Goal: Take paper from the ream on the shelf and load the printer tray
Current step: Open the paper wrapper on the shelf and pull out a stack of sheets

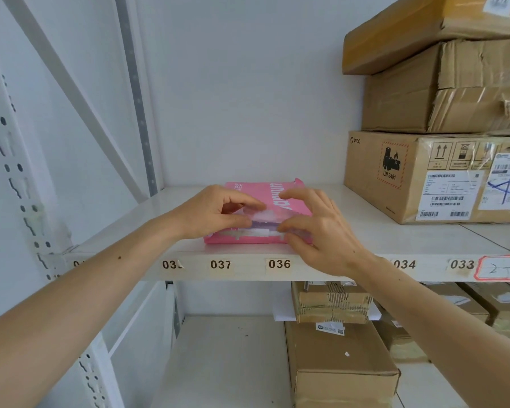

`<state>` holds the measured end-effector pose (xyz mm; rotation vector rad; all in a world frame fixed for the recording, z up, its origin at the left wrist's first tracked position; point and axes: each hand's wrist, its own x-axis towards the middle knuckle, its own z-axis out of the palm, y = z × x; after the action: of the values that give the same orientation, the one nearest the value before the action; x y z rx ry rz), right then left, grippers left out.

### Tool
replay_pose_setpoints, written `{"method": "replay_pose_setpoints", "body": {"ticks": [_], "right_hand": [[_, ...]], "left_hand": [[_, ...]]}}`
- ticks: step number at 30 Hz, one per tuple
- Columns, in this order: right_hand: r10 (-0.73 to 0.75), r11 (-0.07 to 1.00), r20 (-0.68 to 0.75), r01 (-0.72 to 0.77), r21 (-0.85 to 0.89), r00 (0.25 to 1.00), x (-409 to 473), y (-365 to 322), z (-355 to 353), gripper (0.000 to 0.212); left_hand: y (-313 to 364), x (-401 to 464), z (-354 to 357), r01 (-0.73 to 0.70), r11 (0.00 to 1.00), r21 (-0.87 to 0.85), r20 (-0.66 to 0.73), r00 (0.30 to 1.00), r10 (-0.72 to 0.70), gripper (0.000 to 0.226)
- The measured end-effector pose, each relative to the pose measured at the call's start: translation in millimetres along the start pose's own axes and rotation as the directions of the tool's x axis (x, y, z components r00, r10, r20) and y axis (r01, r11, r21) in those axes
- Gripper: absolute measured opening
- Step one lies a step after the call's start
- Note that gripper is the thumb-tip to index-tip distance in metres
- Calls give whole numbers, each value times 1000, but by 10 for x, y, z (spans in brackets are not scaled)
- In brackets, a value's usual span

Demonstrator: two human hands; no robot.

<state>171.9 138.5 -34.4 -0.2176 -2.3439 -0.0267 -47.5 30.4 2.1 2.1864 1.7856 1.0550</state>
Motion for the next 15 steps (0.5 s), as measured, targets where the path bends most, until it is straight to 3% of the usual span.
{"method": "replay_pose_setpoints", "body": {"ticks": [5,9,15], "right_hand": [[38,992,49,-44,114,998,-8,6,3,23],[60,985,74,-71,156,995,31,6,11,29],[141,990,75,-142,4,987,196,19,58,24]], "left_hand": [[-30,-21,126,19,999,-49,-115,993,-24,49],[-99,-47,163,18,997,-78,-117,993,-27,59],[-132,-30,186,35,995,-92,-103,994,-44,70]]}}
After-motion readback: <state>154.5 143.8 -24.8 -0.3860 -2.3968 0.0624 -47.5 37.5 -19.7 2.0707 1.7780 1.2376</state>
